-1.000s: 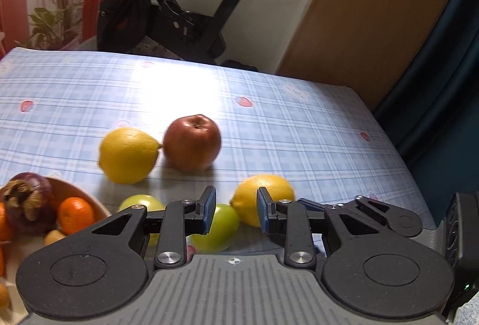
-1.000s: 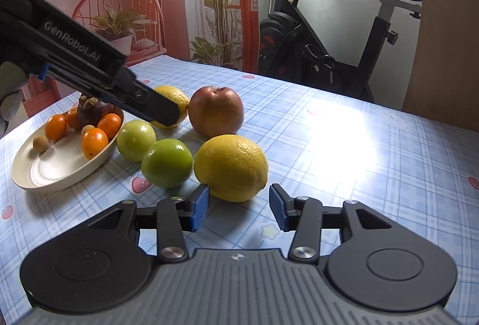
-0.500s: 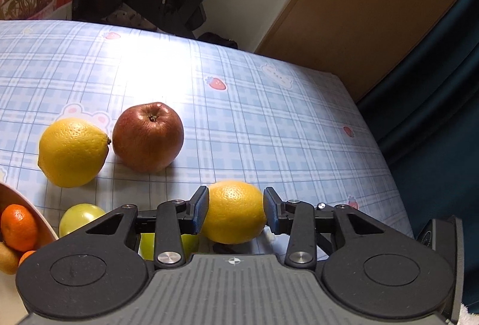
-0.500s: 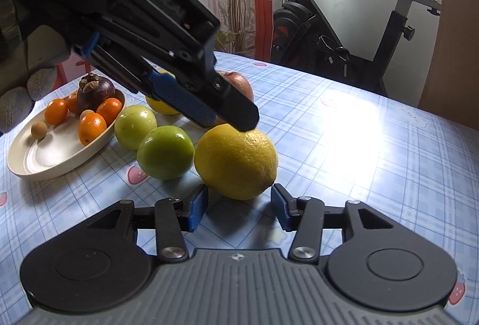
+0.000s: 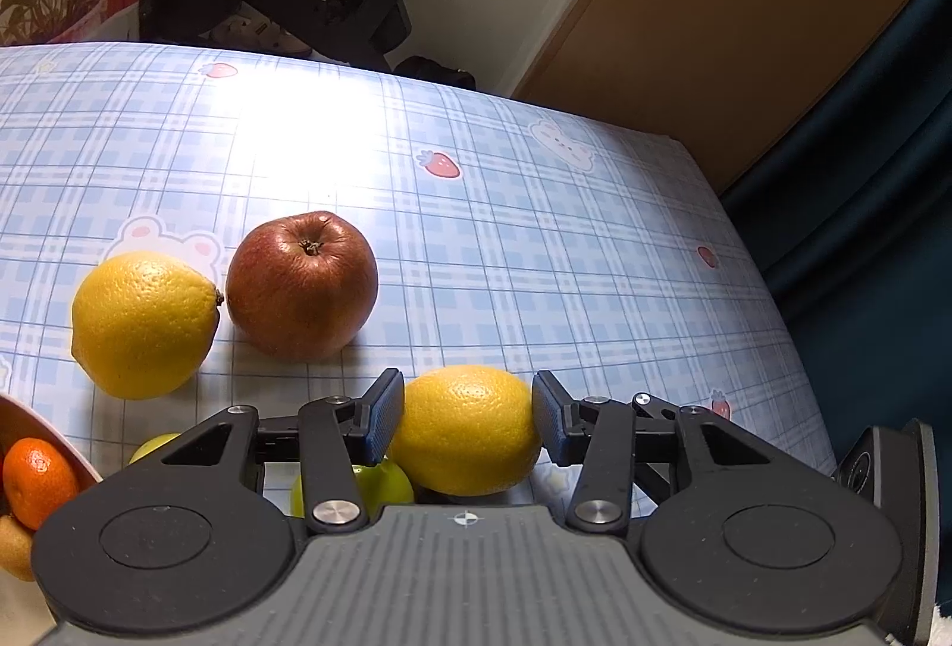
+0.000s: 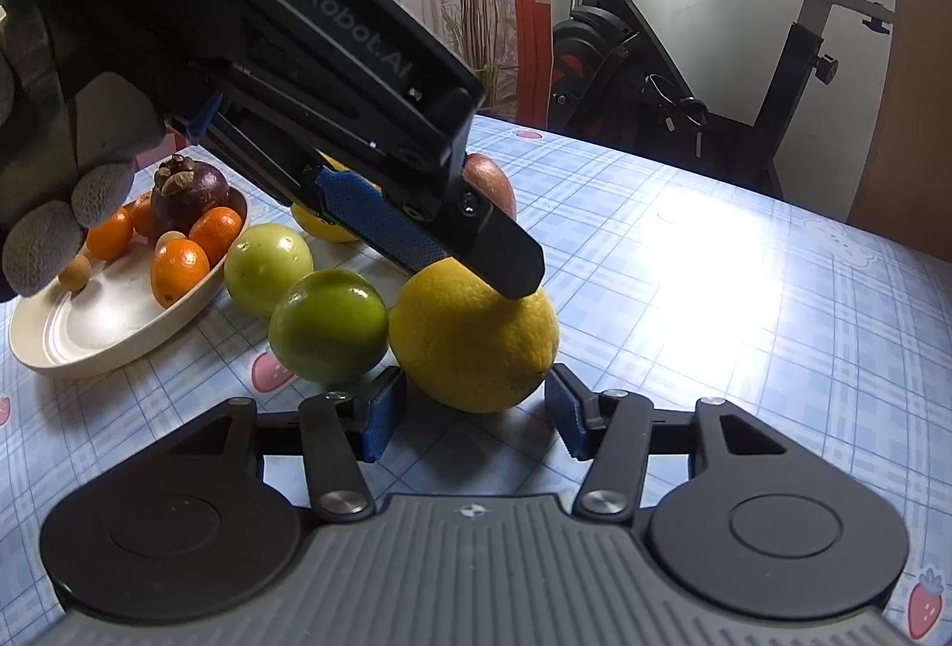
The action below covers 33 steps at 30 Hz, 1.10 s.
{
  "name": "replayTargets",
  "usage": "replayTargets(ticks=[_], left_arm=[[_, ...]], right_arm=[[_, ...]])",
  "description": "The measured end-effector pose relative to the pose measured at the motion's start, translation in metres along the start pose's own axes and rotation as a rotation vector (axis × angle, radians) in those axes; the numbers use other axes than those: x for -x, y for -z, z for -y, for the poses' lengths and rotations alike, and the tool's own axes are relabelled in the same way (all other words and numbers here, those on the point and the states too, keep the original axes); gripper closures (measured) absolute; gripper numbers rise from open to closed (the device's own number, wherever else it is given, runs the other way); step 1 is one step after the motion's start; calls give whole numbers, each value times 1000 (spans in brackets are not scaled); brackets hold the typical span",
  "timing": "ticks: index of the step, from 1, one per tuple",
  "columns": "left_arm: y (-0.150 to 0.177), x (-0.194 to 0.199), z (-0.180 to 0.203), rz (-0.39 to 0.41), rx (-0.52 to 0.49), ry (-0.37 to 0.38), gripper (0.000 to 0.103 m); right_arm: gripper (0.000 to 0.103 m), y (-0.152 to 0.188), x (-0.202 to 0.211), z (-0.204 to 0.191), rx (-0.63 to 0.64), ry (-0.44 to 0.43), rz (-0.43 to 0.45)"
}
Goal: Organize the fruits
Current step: 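Grasp a yellow lemon with the left gripper while the right gripper grasps another lemon, then open the left gripper over the plate while the right gripper releases its lemon there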
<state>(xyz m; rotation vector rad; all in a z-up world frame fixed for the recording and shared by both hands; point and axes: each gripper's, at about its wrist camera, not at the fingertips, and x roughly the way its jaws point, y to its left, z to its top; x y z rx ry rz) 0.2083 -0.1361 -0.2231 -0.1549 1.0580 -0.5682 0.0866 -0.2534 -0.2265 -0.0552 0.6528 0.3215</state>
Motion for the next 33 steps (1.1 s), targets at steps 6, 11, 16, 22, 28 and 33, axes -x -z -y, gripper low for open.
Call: replayTargets(ticks=[6,11,16,22,28,33], left_arm=[[3,2,9,-19,-32,15,54],[11,10,27,-21,-79,35,55],[15,34,34,-7,-86,53,55],[21,77,15,13,-54,46,55],[38,125,-32,49,23,6,54],[60,152,-77,68,101,-53,54]], right_arm=[[49,5,10,3,-29,-8,-2],[49,7,30,2,-49,14,0],[49,-1,49,-8,-44,18,6],[49,-19,58,-37,2,-36,25],[49,-37,42,-85,51,-132,26],[49,-48,14,-131,102,-213,-10]])
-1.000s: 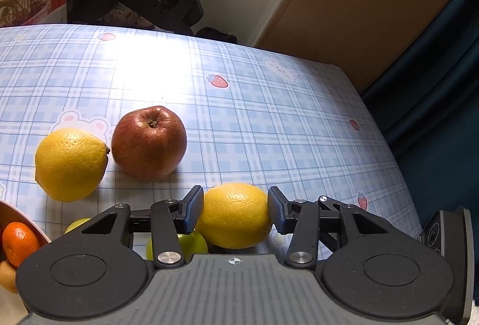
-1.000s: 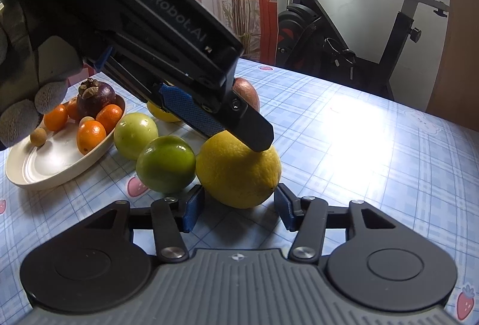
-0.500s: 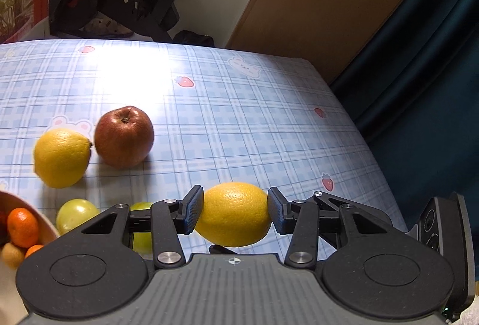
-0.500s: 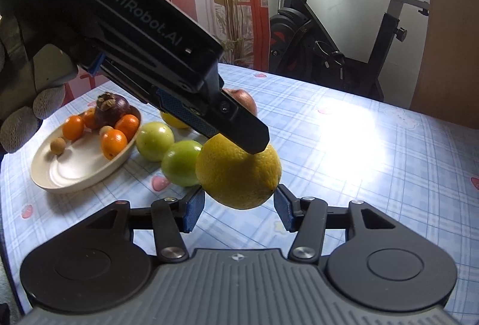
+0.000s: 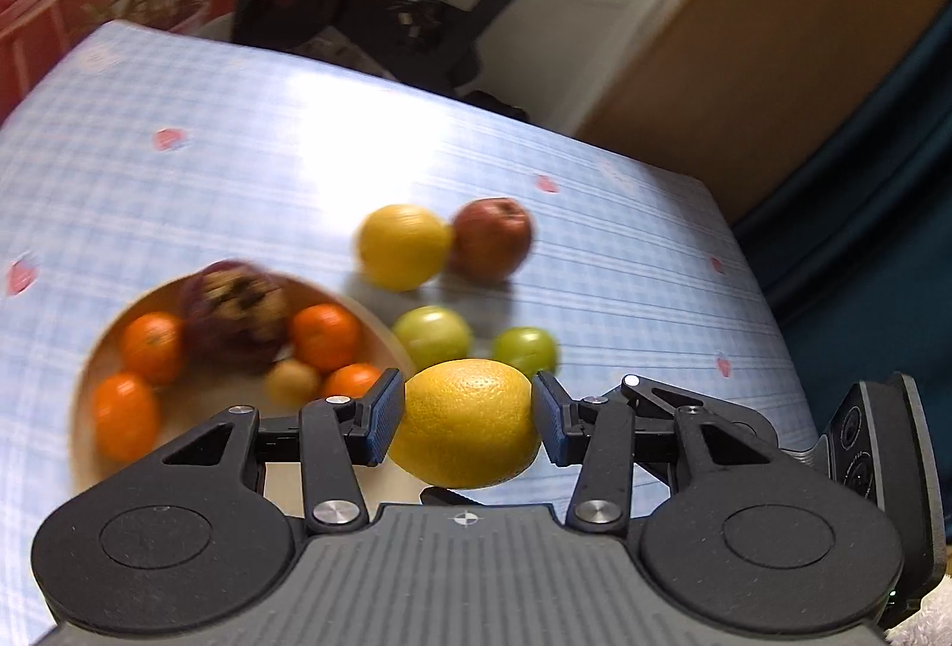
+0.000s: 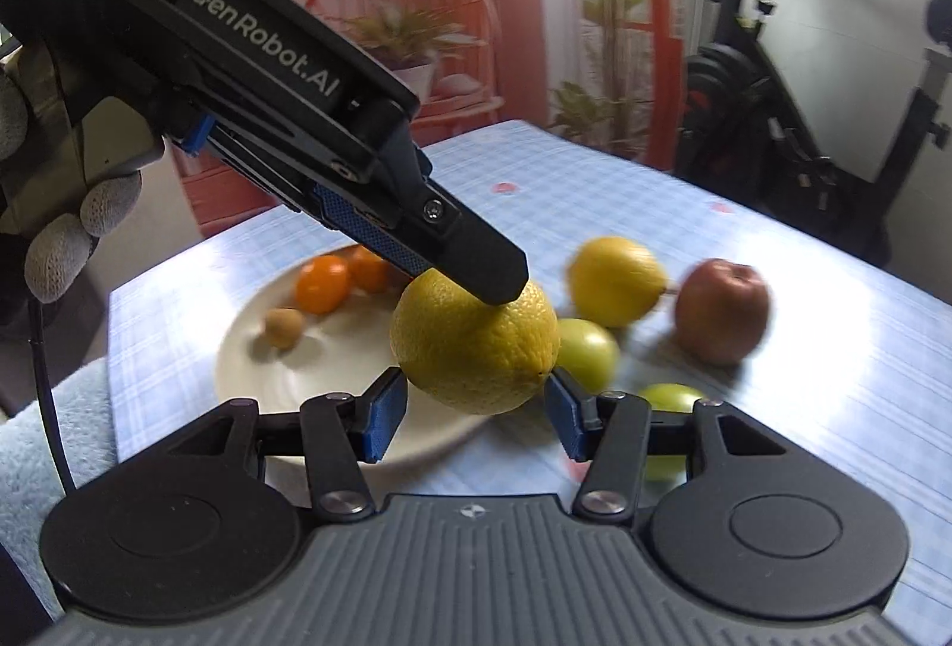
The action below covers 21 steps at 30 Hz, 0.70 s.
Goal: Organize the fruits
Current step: 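Open the left gripper over the plate while the right gripper releases its lemon there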
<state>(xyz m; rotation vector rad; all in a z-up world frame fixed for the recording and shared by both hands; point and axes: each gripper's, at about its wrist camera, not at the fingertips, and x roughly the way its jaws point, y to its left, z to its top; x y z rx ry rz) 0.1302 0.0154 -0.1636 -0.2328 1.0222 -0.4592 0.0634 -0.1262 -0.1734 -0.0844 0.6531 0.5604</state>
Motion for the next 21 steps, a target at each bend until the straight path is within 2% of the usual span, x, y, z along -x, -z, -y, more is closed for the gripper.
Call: replayTargets(ticks=[4,10,21], left_arm=[[4,12,-31,6,65,-28,55],[6,16,-64,16,115,-58,55],[7,10,-92,27,175,-99,55]], right_arm=[[49,-10,-30,-22,27,-48,-46],[49,-20,-62,-31,11,-89,-99],[49,-31,-102,-31,-18,-108,-167]])
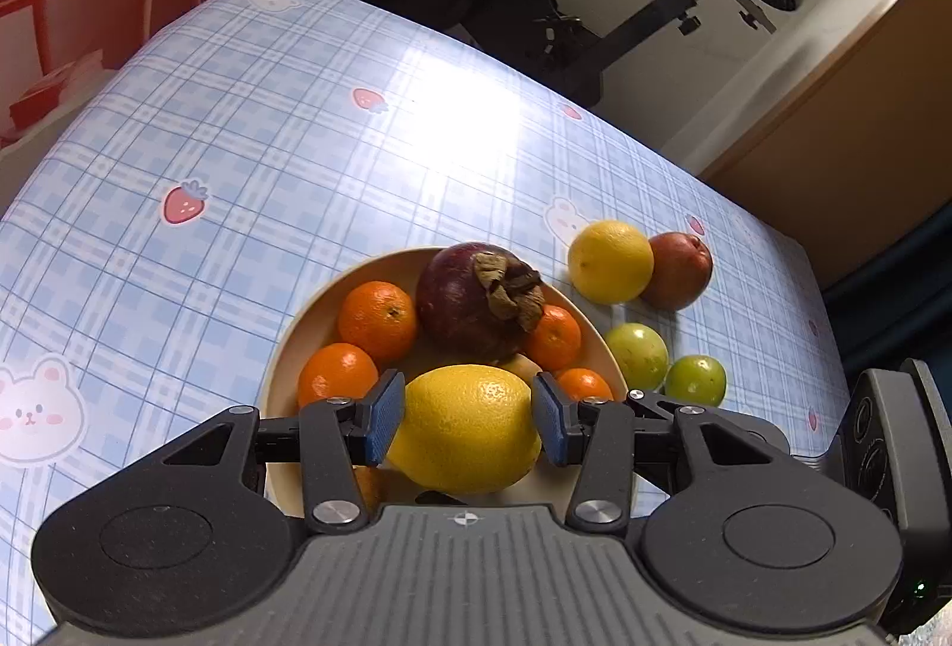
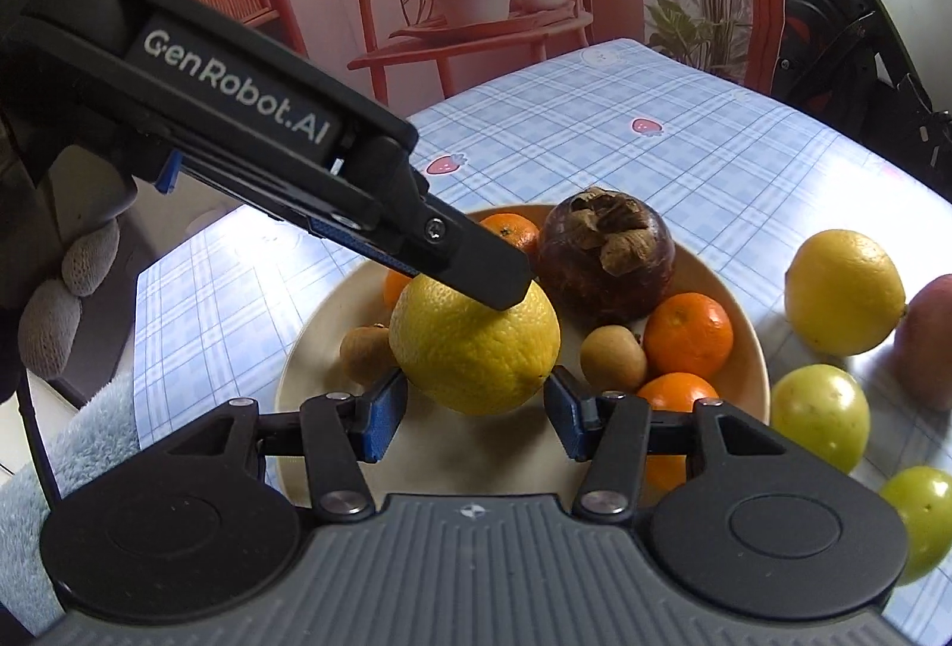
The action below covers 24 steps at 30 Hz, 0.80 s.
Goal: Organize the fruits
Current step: 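Open the left gripper over the plate while the right gripper releases its lemon there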
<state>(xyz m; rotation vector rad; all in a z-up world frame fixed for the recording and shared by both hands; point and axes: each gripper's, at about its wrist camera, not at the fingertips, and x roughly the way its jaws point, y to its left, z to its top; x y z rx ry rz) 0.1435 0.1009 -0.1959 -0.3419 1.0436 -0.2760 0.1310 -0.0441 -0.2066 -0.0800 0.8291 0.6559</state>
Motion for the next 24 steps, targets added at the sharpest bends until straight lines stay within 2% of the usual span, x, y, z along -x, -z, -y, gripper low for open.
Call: replayTargets(ticks=[6,15,24], left_arm=[[-2,-1,-10,13,43,6,60],[-3,8,-10,59,62,-28,61],[-3,18,8,99,21,-66,61]], right_arm=[[49,-4,-7,8,-45,-7,7],[49,-1,2,4,-28,16,6],[50,6,18,6,-35,33,33]])
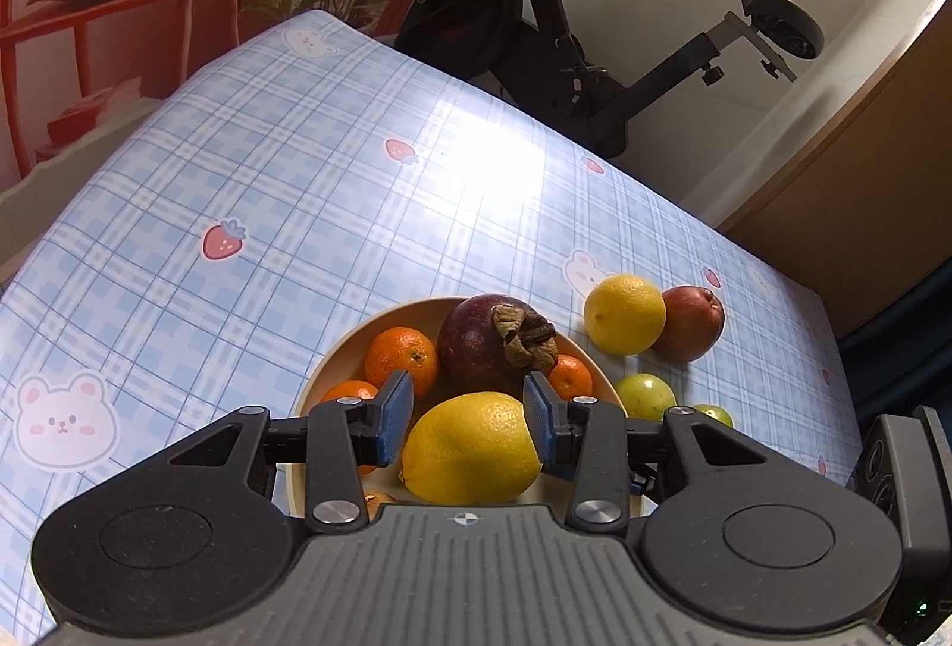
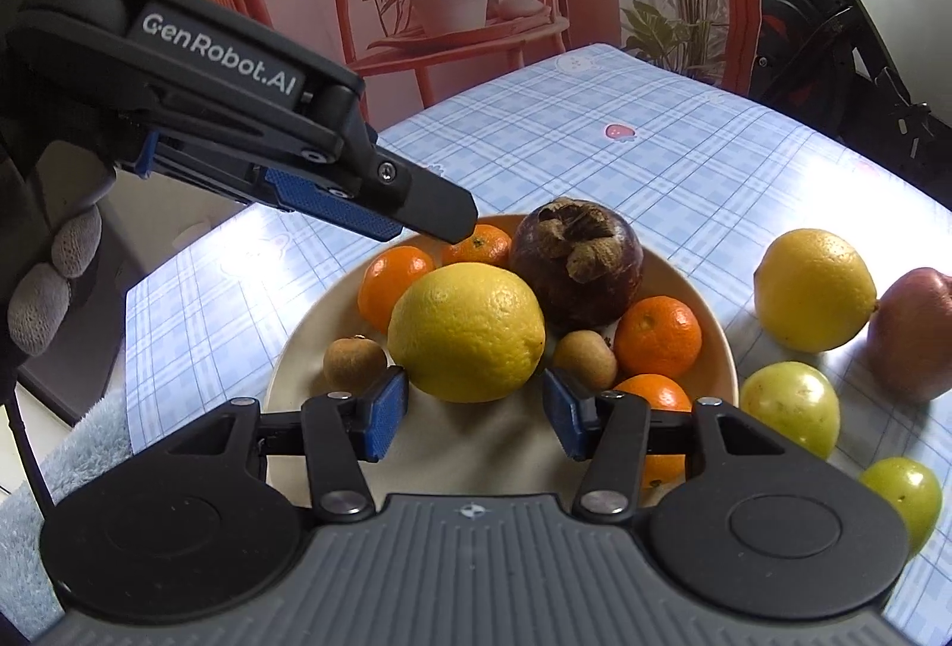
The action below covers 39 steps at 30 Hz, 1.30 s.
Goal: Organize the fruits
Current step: 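Open the left gripper over the plate while the right gripper releases its lemon there, then grasp a red apple with the left gripper while the right gripper grasps another apple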
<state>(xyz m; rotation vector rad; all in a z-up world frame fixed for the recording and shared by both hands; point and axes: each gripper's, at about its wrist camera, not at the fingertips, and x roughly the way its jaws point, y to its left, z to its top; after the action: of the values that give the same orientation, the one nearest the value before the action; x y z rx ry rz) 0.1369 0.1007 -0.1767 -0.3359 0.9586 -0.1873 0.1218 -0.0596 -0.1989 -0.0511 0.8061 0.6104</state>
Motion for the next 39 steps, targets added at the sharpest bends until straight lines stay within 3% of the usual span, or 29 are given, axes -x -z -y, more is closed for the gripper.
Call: replayTargets(ticks=[11,17,31,39], left_arm=[[1,9,27,35,-59,-27,61],[-1,7,50,82,-111,-46,61],[-24,-18,98,125,-155,-16,61],[-43,-55,126,98,-195,22,61]], right_arm=[[49,9,28,7,6,42,74],[50,16,52,20,28,106,130],[49,19,97,103,-101,299,232],[49,17,95,141,-91,323,207]])
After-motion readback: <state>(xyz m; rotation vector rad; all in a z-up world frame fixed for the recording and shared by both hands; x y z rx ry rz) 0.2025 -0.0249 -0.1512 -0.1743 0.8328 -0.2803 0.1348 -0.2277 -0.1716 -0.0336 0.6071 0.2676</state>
